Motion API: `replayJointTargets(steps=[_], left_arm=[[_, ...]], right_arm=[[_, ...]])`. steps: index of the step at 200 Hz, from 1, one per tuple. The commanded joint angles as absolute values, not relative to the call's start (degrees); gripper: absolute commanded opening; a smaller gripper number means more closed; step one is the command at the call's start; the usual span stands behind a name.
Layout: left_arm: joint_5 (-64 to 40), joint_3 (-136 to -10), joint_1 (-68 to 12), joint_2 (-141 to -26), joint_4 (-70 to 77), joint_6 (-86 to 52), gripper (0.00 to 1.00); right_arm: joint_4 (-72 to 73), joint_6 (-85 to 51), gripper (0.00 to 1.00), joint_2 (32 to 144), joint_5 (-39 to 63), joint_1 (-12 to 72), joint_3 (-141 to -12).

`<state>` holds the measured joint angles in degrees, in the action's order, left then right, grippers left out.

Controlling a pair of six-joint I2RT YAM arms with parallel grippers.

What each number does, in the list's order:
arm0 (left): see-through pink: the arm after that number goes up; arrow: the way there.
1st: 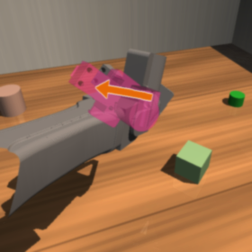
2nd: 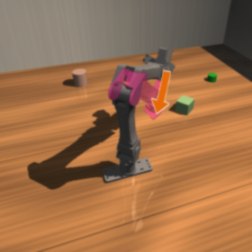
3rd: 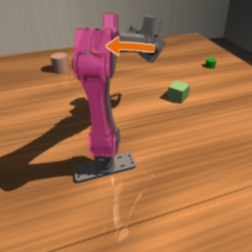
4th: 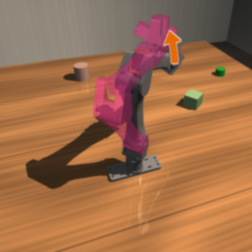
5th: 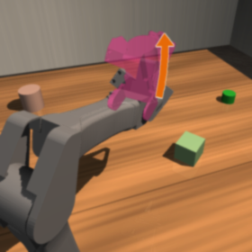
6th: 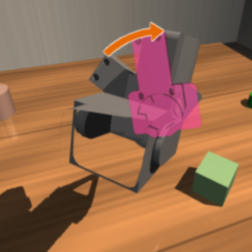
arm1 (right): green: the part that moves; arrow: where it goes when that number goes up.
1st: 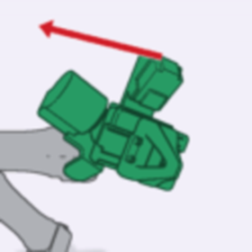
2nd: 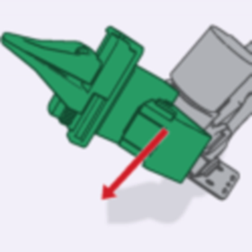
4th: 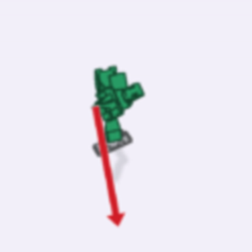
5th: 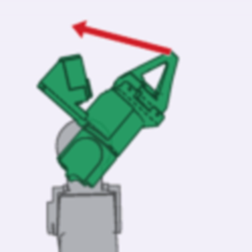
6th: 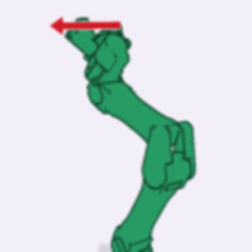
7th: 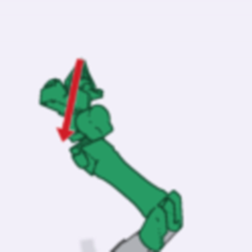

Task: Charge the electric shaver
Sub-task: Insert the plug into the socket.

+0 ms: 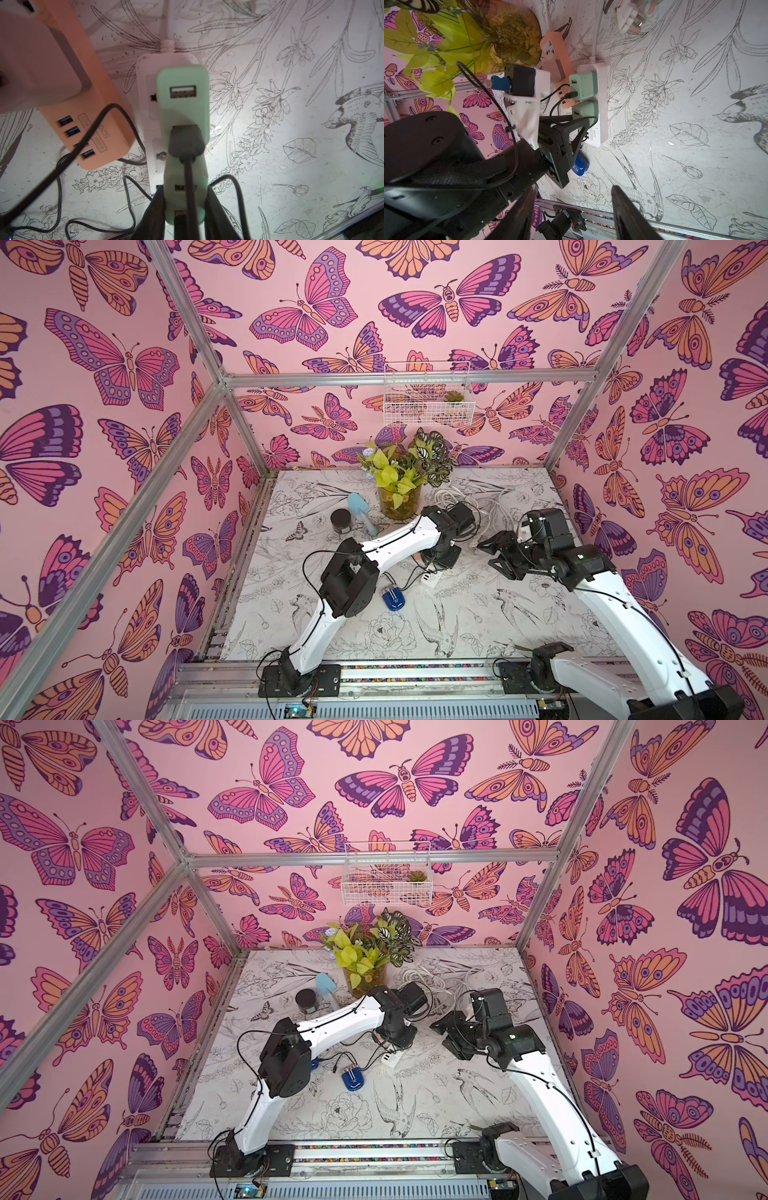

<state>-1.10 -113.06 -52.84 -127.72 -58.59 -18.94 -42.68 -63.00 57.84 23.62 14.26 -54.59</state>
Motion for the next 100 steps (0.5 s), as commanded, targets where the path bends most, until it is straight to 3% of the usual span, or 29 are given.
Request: replayJointTargets(steps=[1,51,81,100], left_arm=[[0.3,-110.1,-52.9,-134.3,-63.8,-18.3,0.00],[1.7,-114.1,-53.2,-130.8,-65.7,-19.3,0.00],[1.8,-117.6,-53.5,-126.2,-67.4,-21.3,0.24],[1.8,-119.7,-53.6,-123.8,-68.5,-22.3,0.31]], right_arm=[[-43.1,-63.3,0.60,57.3,23.3,13.8,-53.9],[-43.2,-63.0,0.61,57.6,23.0,13.8,-54.2],[-43.3,-62.5,0.62,57.8,22.6,13.8,-55.1],[-43.2,-62.5,0.62,58.0,22.4,13.8,-55.3]])
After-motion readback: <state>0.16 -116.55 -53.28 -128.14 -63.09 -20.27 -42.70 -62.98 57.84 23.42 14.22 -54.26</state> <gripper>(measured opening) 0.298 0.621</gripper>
